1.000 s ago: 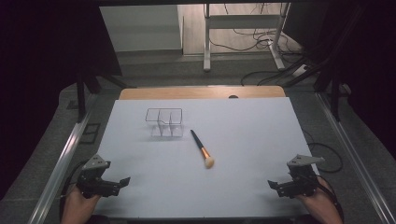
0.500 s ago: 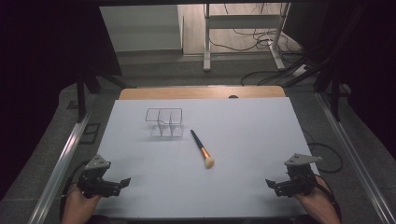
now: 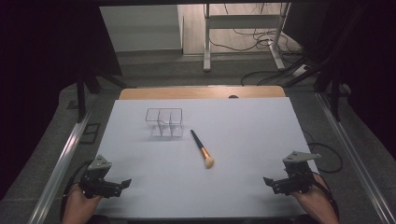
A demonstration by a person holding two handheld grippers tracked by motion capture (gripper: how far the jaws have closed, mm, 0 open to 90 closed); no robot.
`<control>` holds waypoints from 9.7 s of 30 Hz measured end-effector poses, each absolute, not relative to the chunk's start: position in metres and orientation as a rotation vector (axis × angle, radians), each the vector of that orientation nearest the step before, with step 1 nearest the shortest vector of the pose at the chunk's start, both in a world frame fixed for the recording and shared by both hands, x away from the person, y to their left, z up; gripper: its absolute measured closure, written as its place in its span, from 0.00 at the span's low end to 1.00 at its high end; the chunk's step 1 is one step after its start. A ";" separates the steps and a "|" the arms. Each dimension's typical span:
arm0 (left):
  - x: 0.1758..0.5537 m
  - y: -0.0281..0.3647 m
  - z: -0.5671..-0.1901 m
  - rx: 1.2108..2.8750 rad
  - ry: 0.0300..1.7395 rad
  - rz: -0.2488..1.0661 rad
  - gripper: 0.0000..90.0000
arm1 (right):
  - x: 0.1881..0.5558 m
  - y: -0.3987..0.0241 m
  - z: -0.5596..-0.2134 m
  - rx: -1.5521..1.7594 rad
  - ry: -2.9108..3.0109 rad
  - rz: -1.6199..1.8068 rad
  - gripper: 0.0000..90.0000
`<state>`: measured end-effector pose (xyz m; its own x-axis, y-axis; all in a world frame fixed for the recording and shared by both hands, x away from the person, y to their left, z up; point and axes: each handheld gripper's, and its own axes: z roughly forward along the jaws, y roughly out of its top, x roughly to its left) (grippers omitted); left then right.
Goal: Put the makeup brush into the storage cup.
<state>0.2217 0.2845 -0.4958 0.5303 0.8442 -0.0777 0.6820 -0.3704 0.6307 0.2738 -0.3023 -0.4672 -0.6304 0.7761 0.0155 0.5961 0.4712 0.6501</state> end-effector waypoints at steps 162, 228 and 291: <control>0.224 0.282 -0.497 2.187 1.203 0.338 0.00 | 0.414 -0.110 -0.472 1.074 2.785 0.619 0.00; 0.225 0.282 -0.498 2.201 1.195 0.323 0.00 | 0.414 -0.061 -0.505 0.923 2.847 0.395 0.40; 0.223 0.281 -0.494 2.137 1.176 0.301 0.00 | 0.388 -0.115 -0.474 0.879 2.837 0.764 0.82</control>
